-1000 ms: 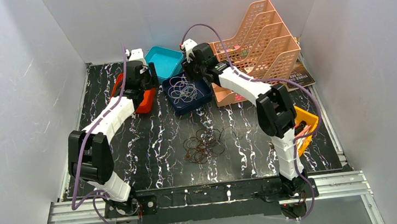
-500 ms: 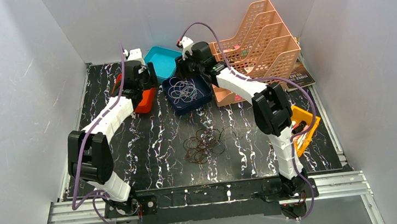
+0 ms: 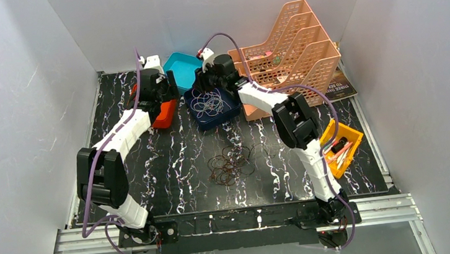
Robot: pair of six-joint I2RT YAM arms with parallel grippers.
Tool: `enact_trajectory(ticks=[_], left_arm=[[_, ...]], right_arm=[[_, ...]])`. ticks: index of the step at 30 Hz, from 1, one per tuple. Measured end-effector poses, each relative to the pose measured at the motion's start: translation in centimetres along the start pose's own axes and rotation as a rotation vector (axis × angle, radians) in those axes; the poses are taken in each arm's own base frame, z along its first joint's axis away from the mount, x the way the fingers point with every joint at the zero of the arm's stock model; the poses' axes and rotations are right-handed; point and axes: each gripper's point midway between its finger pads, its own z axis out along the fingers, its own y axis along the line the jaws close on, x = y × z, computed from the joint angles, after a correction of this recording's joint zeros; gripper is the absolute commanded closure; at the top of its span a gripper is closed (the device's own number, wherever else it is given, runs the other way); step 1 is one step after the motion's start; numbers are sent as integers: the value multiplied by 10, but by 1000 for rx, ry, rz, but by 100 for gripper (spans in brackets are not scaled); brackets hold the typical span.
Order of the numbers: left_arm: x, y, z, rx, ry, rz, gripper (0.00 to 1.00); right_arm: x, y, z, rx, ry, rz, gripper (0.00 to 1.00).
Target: Untangle the cables
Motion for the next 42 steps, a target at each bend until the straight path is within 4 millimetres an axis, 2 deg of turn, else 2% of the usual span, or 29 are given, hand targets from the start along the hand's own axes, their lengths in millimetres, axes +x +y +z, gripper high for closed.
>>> enact_trajectory(ticks=[5, 11, 16, 21, 25, 33, 42], left_arm=[[1, 2, 1, -2, 3, -2, 36], [1, 4, 2, -3, 5, -4, 36], [1, 4, 2, 2, 7, -10, 36], [1, 4, 3, 8, 9, -15, 36], [2, 4, 3, 11, 12, -15, 36], [3, 4, 3, 14, 14, -17, 36], [3, 4, 4, 19, 16, -23, 36]], right_arm=[[13, -6, 11, 0, 12, -33, 61], [38, -13, 17, 4, 58, -51, 63], [53, -14, 16, 6, 89, -49, 63], [79, -16, 13, 9, 141, -33, 63], [92, -17, 11, 15, 166, -25, 63], [110, -19, 8, 23, 192, -20, 62], [104, -20, 6, 33, 190, -36, 54]])
